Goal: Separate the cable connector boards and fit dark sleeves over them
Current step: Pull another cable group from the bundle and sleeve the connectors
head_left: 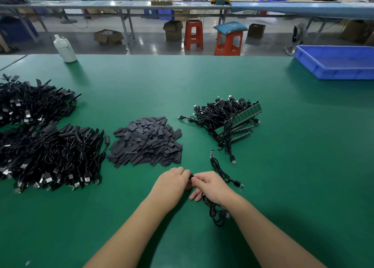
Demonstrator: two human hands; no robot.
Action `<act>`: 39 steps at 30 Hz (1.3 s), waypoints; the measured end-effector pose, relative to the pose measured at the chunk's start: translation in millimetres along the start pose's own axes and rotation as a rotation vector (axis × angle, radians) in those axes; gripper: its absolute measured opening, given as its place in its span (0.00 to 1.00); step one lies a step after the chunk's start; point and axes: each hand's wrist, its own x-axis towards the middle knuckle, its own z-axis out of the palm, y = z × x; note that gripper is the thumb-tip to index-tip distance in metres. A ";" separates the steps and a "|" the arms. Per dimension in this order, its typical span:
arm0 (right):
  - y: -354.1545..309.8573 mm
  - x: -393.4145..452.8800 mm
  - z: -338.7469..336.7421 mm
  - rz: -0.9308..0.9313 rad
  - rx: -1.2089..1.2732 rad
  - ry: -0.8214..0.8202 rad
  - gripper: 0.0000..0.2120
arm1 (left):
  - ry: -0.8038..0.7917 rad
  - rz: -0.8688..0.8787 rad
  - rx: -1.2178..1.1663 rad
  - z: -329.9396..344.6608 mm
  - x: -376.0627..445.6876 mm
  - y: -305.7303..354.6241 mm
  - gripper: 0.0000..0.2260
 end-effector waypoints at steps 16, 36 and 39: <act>-29.5 2.8 17.5 -0.086 1.098 0.411 0.10 | -0.013 -0.435 -1.129 -3.3 -11.5 35.0 0.09; 15.1 -22.6 -39.6 -0.110 -0.990 0.455 0.22 | 0.276 -1.141 -0.039 -90.8 -82.2 -208.2 0.22; 14.0 -18.3 -37.2 -0.015 -1.110 0.483 0.24 | 0.398 -1.102 -0.026 -82.1 -80.2 -206.3 0.20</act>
